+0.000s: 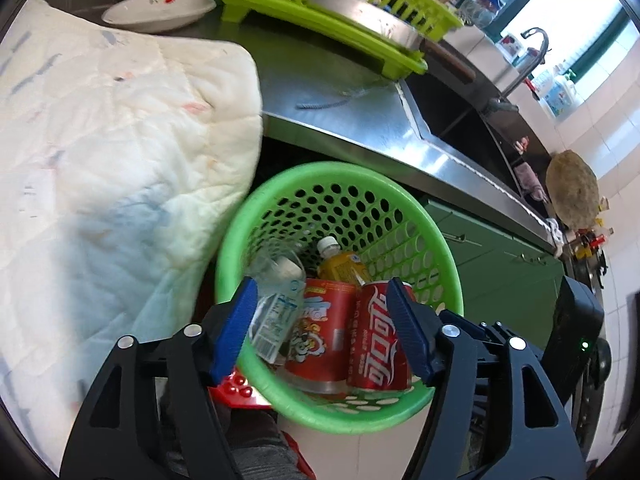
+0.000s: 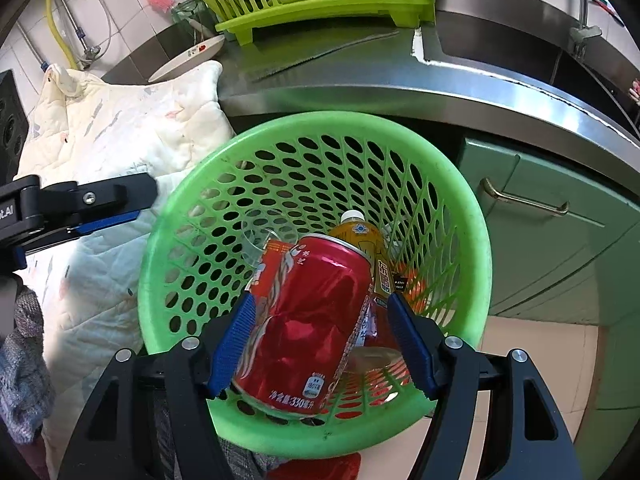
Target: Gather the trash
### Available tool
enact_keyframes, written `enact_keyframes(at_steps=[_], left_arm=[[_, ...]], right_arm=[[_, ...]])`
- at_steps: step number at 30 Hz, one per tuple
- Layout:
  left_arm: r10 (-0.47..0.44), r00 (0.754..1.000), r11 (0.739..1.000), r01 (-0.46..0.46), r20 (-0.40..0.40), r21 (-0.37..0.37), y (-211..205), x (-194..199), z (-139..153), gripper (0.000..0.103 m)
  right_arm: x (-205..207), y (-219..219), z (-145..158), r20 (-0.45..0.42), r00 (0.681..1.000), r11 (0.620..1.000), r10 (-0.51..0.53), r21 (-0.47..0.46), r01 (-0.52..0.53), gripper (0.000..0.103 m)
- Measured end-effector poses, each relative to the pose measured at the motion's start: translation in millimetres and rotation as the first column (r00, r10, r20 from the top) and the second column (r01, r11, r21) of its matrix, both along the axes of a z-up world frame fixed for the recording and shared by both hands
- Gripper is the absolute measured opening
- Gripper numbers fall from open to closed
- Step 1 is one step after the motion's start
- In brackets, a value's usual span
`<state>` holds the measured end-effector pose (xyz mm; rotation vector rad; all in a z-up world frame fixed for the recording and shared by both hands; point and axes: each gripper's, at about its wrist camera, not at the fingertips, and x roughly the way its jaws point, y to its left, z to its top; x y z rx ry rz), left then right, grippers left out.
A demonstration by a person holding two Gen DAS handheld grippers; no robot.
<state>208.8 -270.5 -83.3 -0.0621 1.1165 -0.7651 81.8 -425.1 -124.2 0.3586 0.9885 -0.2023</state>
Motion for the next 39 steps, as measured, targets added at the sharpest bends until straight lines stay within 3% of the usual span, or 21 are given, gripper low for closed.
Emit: enact_keyframes(at_steps=[10,12,19,31,39], left_arm=[[0.078,0.989,0.996,-0.082,0.123,0.027,64,-25,36,0.07],[0.105,0.982,0.992,-0.114,0.159,0.049,78,-31,42,0.078],[0.177,0.947,0.975,-0.207,0.269,0.085,133,-52,61,0.082],[0.31,0.846,0.919,-0.384,0.434,0.092,222,-96,94,0.096],[0.374,0.752,0.871,-0.486,0.543,0.075,257,-134,107,0.098]], right_arm=[[-15,30,24,0.056,0.998,0.998,0.02,-0.064,-0.017,0.072],[-19,39,30,0.073,0.997,0.996,0.029,-0.084,-0.023,0.075],[-28,77,46,0.111,0.99,0.992,0.081,-0.109,-0.069,0.082],[-45,143,75,0.193,0.968,0.977,0.16,-0.17,-0.127,0.086],[-60,174,97,0.24,0.953,0.97,0.187,-0.197,-0.141,0.086]])
